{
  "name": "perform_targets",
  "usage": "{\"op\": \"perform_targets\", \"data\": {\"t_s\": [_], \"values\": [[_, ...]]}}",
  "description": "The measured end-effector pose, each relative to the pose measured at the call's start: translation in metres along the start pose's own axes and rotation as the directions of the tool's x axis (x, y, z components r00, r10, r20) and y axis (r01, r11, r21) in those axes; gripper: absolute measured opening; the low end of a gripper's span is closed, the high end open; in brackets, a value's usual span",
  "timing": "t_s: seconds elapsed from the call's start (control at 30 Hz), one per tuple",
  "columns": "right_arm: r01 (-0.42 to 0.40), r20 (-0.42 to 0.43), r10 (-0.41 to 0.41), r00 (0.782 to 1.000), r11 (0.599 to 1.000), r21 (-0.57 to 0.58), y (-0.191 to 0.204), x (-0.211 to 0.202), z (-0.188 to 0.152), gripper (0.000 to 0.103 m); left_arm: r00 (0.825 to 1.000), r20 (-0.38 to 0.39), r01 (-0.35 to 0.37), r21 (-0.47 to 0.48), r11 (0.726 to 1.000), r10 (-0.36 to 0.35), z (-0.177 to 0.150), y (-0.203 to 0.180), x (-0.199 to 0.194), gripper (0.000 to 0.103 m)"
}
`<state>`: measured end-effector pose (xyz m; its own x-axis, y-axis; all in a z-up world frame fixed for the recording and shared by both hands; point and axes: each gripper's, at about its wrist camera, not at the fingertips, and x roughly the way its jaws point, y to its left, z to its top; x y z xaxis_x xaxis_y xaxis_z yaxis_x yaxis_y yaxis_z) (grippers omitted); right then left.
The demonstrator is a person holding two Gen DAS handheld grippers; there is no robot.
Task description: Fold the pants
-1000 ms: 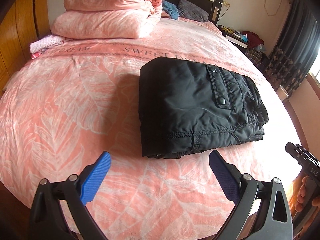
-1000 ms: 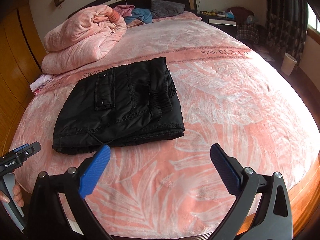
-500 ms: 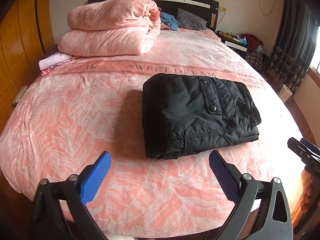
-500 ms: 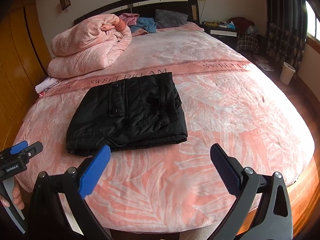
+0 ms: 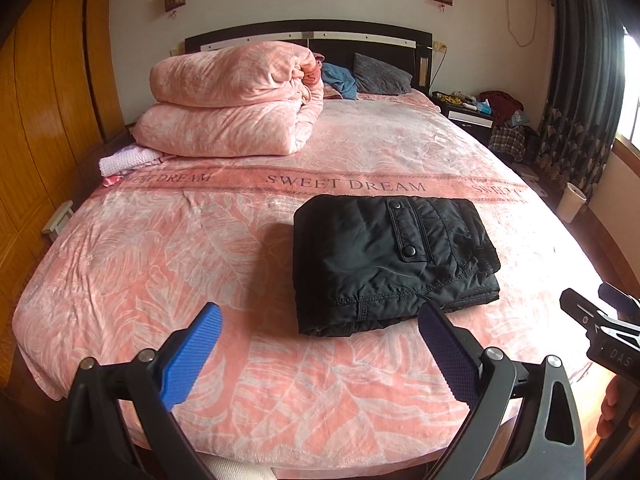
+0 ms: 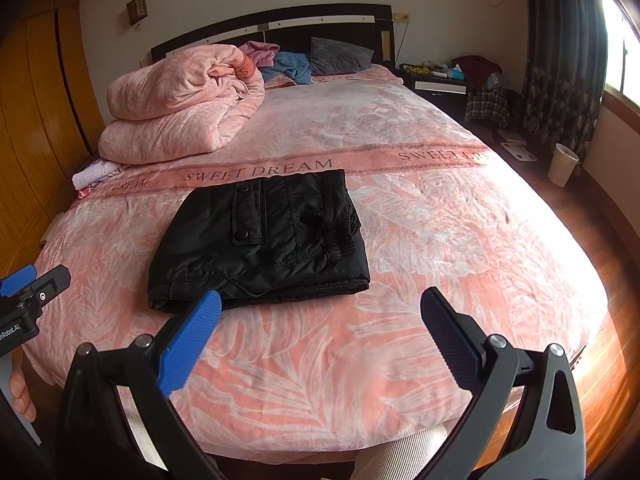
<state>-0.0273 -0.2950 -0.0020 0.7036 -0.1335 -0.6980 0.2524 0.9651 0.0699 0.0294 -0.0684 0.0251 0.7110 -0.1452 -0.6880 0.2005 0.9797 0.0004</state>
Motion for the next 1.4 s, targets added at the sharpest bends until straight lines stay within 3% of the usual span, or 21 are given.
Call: {"op": "perform_targets", "data": {"t_s": [0.47,1.4], "values": [[0.014,0.002,-0.014,1.000,1.000,-0.008,0.005,-0.014,-0.004,0.100,0.999,0.029,-0.029,0.029,0.999,0.028,-0.006,-0.005,-0.023,0.099],[0.009,-0.002,-0.009,1.000,1.000,-0.009,0.007,-0.012,-0.003,0.100,1.000,-0.012,-0.016,0.017,1.000,0.016,-0.012,-0.007,-0.009,0.099]]}}
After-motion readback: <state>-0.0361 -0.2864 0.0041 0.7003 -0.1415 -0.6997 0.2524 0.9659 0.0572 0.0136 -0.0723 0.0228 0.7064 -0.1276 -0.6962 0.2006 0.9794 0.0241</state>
